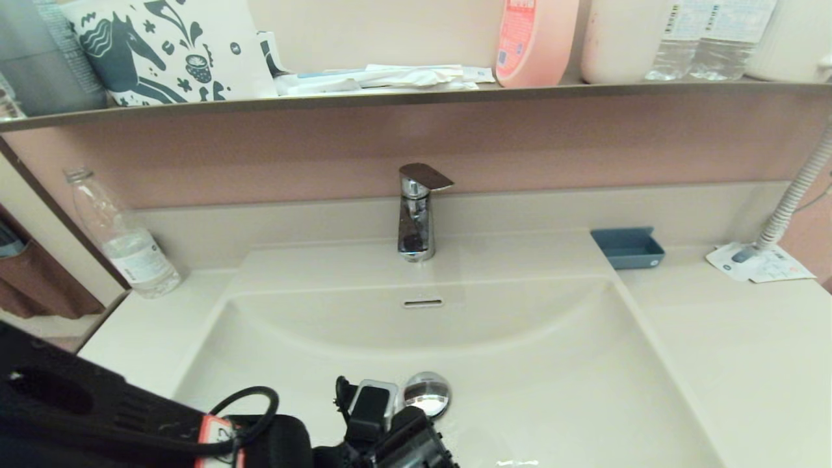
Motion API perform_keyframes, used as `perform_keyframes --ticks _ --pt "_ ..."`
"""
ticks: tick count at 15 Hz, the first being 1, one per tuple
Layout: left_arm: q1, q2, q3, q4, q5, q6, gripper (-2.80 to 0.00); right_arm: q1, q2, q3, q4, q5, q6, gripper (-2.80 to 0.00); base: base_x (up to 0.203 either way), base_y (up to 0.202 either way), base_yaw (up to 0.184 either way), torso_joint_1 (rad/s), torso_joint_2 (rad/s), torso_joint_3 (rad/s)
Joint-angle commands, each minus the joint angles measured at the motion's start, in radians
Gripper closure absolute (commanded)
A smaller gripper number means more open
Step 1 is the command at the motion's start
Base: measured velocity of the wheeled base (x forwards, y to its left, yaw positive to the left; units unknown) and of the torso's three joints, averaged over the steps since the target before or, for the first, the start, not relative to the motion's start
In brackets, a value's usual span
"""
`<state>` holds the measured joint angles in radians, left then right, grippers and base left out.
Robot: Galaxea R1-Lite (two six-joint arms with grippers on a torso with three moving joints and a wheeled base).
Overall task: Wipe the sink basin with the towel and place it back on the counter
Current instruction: Wipe the sink
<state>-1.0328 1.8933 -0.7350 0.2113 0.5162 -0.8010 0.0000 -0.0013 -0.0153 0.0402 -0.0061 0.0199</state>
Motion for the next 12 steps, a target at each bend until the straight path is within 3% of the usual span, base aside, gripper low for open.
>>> perform_keyframes --ticks 1,4,6,9,12 --pt "0.057 -0.070 0.079 -0.031 0.007 0.044 0.00 0.000 0.001 0.000 0.000 0.000 0.000 0.00 0.000 0.000 0.000 0.000 0.00 0.000" --pt "0.158 -0.105 0.150 -0.134 0.007 0.155 0.00 0.000 0.001 0.000 0.000 0.000 0.000 0.00 0.000 0.000 0.000 0.000 0.00 0.000" --pt "0.155 -0.097 0.161 -0.170 0.007 0.163 0.00 0.000 0.001 0.000 0.000 0.000 0.000 0.00 0.000 0.000 0.000 0.000 0.00 0.000" --pt "0.080 -0.072 0.118 -0.170 0.004 0.150 0.00 0.000 0.001 0.000 0.000 0.000 0.000 0.00 0.000 0.000 0.000 0.000 0.00 0.000" --pt "-0.007 0.017 0.076 -0.167 0.006 0.095 0.00 0.000 0.001 0.000 0.001 0.000 0.000 0.00 0.000 0.000 0.000 0.000 0.00 0.000"
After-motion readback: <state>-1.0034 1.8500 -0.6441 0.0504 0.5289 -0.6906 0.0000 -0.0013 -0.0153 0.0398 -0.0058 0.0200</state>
